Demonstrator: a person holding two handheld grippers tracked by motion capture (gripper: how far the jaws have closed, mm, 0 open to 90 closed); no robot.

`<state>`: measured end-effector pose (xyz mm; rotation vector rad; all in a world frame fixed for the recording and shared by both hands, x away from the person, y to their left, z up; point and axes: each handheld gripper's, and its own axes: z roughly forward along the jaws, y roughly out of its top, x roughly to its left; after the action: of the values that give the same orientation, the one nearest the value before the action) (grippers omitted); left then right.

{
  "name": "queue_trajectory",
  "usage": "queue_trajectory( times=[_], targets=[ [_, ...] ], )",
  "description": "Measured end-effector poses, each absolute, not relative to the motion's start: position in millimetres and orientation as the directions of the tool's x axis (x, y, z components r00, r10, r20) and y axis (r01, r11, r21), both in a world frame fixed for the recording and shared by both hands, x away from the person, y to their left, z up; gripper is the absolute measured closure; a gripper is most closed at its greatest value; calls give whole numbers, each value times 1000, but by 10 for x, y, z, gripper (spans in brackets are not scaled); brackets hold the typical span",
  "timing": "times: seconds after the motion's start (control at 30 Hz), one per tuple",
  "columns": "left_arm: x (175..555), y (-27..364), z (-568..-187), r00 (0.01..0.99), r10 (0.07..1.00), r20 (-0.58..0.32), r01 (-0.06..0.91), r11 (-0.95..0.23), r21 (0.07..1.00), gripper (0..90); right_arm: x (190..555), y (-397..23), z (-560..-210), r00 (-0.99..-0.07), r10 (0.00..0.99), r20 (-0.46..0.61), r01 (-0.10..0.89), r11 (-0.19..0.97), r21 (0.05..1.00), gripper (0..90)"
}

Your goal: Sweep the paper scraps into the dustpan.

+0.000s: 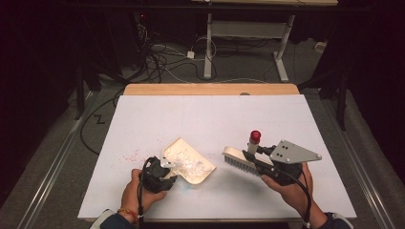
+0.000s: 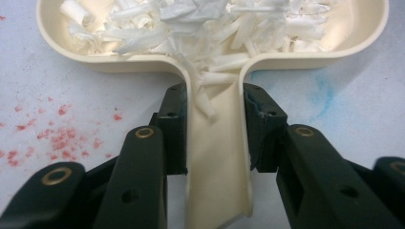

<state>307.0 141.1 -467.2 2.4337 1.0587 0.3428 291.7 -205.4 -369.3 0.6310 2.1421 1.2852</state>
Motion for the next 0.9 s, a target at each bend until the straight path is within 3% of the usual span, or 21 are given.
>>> queue_trajectory(
  times=[0.4, 0.63, 0.9],
  targets=[
    [3066, 1384, -4676, 675, 736, 52, 618, -602, 505, 629, 3218, -1526, -3955, -701, 650, -293, 76, 477, 876, 710],
    [3063, 1395, -4685, 672, 739, 42, 622, -595, 509, 629, 3065, -1317, -4007, -786, 570, -240, 75, 473, 878, 710],
    [3058, 1406, -4668, 666, 744, 43, 625, -588, 514, 629, 2985, -1304, -3924, -779, 569, -264, 39, 464, 885, 710]
  ],
)
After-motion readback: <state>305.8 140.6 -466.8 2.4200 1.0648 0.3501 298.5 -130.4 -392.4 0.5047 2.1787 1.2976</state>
